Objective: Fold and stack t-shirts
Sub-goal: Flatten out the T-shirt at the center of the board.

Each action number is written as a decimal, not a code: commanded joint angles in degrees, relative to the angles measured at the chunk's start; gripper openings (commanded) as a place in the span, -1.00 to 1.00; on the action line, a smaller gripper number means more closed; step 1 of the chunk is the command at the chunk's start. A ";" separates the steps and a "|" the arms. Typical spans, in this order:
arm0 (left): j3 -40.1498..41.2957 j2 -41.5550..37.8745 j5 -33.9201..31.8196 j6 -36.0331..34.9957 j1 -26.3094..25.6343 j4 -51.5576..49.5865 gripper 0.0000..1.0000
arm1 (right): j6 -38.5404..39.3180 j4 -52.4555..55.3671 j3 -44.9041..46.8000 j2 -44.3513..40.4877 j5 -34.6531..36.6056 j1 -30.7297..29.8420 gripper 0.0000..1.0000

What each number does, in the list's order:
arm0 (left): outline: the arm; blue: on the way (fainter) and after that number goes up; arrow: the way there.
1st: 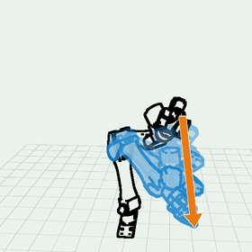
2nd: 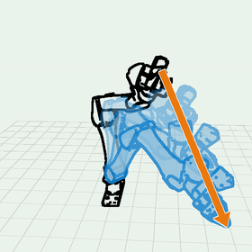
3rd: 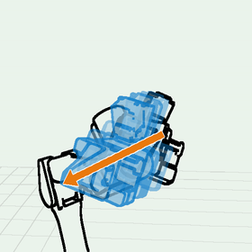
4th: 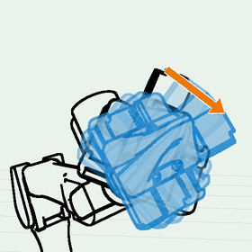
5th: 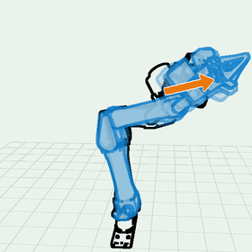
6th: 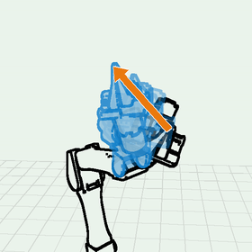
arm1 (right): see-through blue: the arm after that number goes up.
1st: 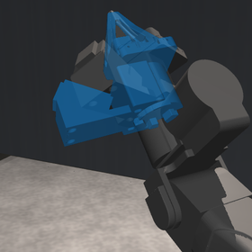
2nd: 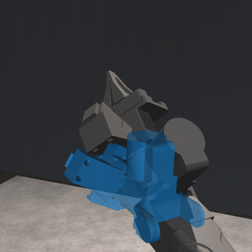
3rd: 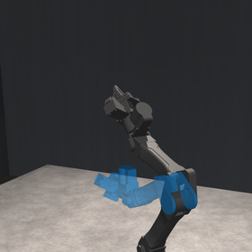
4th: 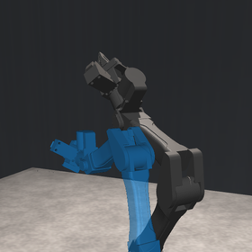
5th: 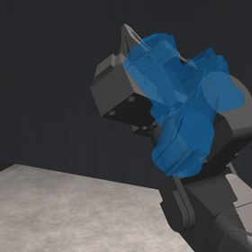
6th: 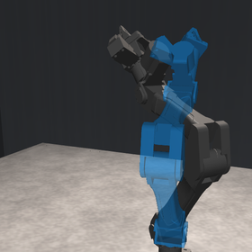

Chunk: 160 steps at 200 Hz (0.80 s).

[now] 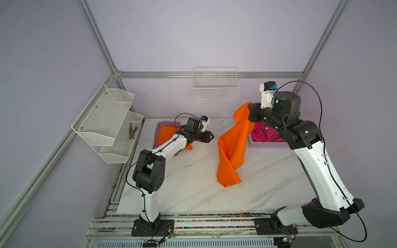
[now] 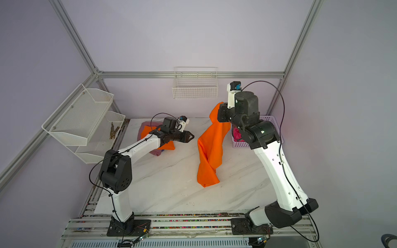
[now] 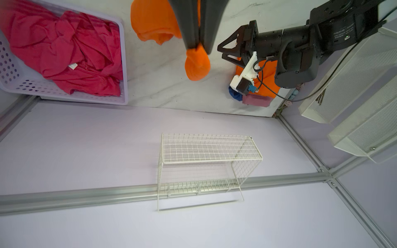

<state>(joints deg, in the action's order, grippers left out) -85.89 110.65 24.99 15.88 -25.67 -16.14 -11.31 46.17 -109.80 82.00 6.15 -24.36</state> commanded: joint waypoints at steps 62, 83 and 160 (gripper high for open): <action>23.72 -17.93 1.04 -1.57 -3.21 3.80 -0.18 | 0.54 -2.50 -4.66 0.61 3.28 0.36 -1.00; 23.61 -18.39 3.34 -0.81 -3.34 3.52 -0.16 | 1.69 7.99 -23.38 11.69 3.89 0.34 -1.00; 20.54 -18.50 -1.73 -0.88 -6.41 2.57 -0.37 | 0.06 6.02 -33.79 13.34 2.08 0.30 -1.00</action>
<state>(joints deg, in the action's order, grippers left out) -64.07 93.73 26.33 15.40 -32.08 -15.05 -10.96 52.71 -139.63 95.96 8.03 -24.16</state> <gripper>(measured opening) 0.325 0.067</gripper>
